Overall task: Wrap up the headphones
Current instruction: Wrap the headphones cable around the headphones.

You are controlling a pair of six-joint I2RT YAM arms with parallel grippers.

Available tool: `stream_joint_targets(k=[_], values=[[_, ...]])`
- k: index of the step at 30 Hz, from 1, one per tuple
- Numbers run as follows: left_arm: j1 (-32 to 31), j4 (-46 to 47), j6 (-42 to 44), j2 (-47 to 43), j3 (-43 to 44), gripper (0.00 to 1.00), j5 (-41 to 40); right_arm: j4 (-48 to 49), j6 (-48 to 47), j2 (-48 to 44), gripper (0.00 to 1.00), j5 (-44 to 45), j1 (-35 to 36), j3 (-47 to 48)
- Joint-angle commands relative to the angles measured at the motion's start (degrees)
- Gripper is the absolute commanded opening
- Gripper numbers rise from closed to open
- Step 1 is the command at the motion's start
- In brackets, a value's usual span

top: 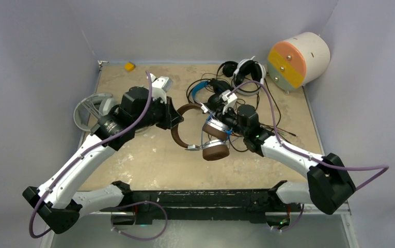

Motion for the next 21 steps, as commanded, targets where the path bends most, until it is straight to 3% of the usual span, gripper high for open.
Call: stream_joint_targets(k=[1,15,21], values=[[-0.1,0.0,-8.2,1.6,7.6,0.00,8.4,14.3,0.3,-1.9,0.05,-6.0,-0.3,-2.0],[0.0,-9.2,-11.8,6.8,21.7,0.00,5.9,26.3,1.5,2.2,0.11,-8.2,-0.3,-7.5],[1.8,-14.2,-9.9,10.5,29.5,0.00,1.6,32.6,4.4,5.5,0.19,-8.8,-0.3,-10.0]])
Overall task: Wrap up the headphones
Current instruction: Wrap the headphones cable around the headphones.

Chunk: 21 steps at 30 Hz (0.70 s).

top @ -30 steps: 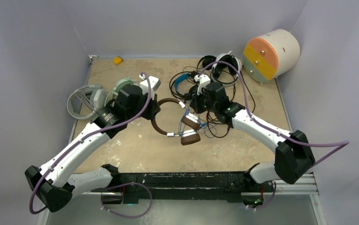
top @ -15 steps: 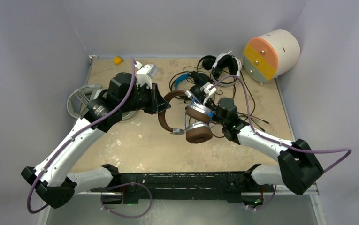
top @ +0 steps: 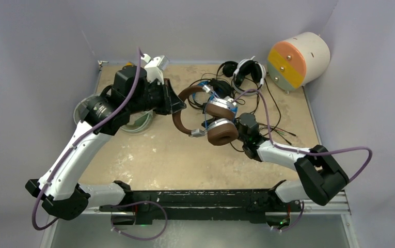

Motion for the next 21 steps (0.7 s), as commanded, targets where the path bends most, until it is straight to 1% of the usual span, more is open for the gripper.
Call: stream_joint_targets(k=[1,4,8,13,17,21], values=[[2.6,-1.4,-0.5,2.4,7.8,0.00,-1.2,7.9,2.6,2.2,0.19,-1.5,-0.3,-1.3],[5.7,-0.5,-0.3,3.6,8.9,0.00,2.9,9.4,3.4,3.3,0.20,-1.8,-0.2,-2.2],[11.7,0.8,-0.4,5.3,9.8,0.00,9.7,12.0,5.4,5.5,0.20,-3.3,-0.2,-3.5],[14.5,1.8,-0.6,8.1,12.0,0.00,11.2,16.2,8.3,8.9,0.20,-6.3,0.8,-4.5],[17.2,4.3,-3.1,10.1,11.9,0.00,14.2,14.3,7.4,8.6,0.20,-4.7,4.4,-4.4],[20.9,9.3,-7.7,11.2,8.7,0.00,17.1,11.4,6.0,5.9,0.20,-2.7,9.3,-4.8]])
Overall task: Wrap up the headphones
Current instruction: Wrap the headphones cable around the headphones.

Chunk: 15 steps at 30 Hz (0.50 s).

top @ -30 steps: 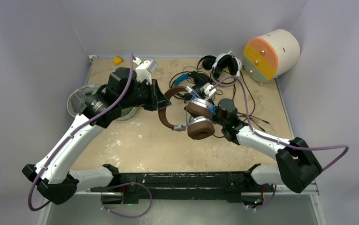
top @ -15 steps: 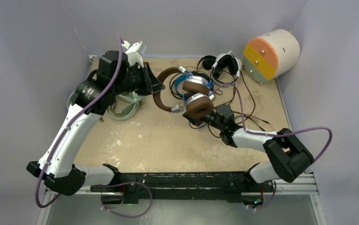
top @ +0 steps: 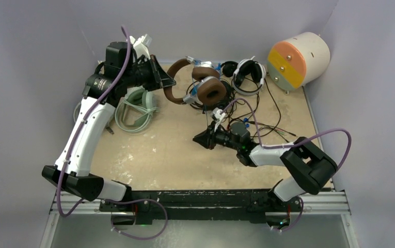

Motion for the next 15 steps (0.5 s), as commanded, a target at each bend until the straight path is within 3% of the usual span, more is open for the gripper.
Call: stream_joint_targets(k=[1,15], values=[[4.3,9.8,-6.9,0.4,-0.9,0.00,5.3,-0.3,-1.3,-4.3,0.20,1.6,5.3,-0.7],[7.5,10.8,-14.5,1.8,-6.6,0.00,-16.9,-13.3,-1.1,-20.0,0.14,4.6,15.9,-1.4]])
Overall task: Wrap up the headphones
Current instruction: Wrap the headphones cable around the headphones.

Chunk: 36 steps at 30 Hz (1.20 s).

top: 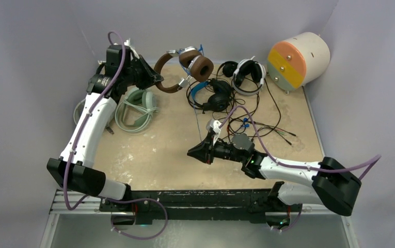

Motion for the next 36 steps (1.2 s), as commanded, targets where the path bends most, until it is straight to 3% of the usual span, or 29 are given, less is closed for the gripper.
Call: stream_joint_targets(k=[1,6,12,18,24,31,36], values=[[0.4,4.2,-4.9,-0.2,-0.2,0.00,-9.5,-4.9,-0.5,-3.7,0.14,2.2,2.8,0.8],[0.4,6.1,0.0,-1.4,-3.0,0.00,-16.2,-11.7,-0.4,-8.1,0.14,2.7,3.9,3.5],[0.4,8.7,6.8,-4.0,-9.6,0.00,-31.5,-25.0,-2.8,-8.9,0.10,0.3,4.2,11.9],[0.3,12.0,12.7,-4.7,-15.4,0.00,-33.7,-31.3,-3.4,-10.0,0.09,0.3,4.2,16.8],[-1.3,13.9,17.6,-5.0,-20.6,0.00,-34.1,-42.8,-4.7,-9.0,0.02,5.6,4.1,25.4],[-10.6,15.1,26.2,-5.1,-24.0,0.00,-45.0,-53.3,-6.5,-7.5,0.00,7.3,4.2,32.6],[-12.7,17.6,30.1,-6.1,-27.4,0.00,-43.9,-58.0,-9.0,-6.3,0.00,12.1,4.2,37.5]])
